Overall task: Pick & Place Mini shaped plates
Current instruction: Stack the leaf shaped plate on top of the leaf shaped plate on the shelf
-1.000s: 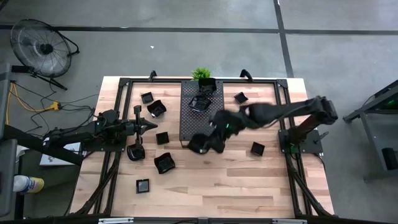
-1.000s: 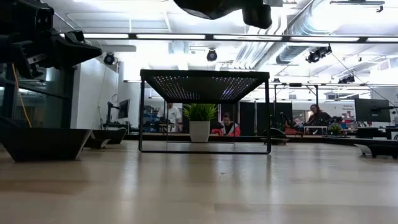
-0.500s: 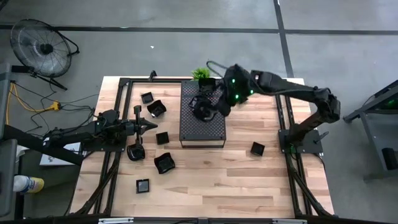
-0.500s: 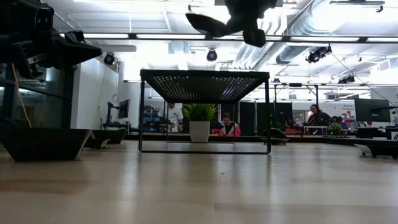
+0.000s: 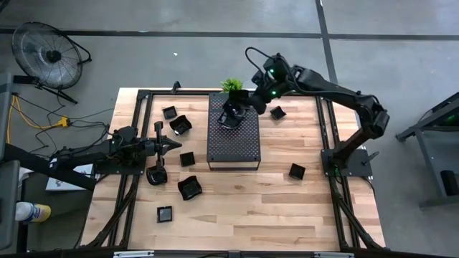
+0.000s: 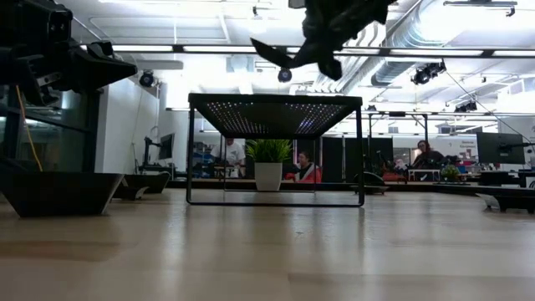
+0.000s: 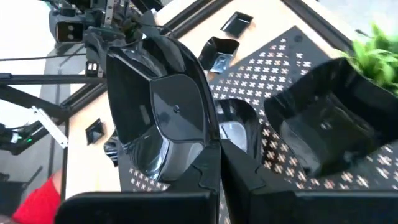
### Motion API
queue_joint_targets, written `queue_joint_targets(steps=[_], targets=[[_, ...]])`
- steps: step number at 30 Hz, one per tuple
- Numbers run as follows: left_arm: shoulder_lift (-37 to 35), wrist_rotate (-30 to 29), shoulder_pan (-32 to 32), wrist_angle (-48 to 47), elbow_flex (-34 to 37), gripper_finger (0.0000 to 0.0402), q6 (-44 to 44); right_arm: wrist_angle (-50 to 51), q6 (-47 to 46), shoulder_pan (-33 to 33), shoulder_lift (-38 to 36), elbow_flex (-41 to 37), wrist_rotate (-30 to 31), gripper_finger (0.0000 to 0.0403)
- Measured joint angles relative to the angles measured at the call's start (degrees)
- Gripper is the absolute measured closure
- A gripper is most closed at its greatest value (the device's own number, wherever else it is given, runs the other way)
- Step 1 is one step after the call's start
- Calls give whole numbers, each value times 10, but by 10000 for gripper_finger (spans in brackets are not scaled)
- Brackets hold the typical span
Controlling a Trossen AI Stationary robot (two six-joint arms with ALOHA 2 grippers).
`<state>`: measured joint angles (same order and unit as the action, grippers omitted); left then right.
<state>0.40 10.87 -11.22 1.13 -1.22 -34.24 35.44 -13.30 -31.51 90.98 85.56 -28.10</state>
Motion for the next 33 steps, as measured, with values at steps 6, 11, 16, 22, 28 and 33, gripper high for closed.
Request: queue_joint_targets(steps=[6,11,16,22,28,33], targets=[[0,0,0,0,0,400,0,-52,4,5,47,0,-48,403],[0,0,0,0,0,400,0,-52,20,9,78,0,-52,403],[0,0,0,0,0,400,0,-45,20,9,94,0,-53,403],[0,0,0,0,0,400,0,-21,38,11,96,0,-44,403],[0,0,0,0,0,400,0,5,61,19,96,0,-4,403],[0,0,0,0,0,400,0,4,64,21,96,0,18,403]])
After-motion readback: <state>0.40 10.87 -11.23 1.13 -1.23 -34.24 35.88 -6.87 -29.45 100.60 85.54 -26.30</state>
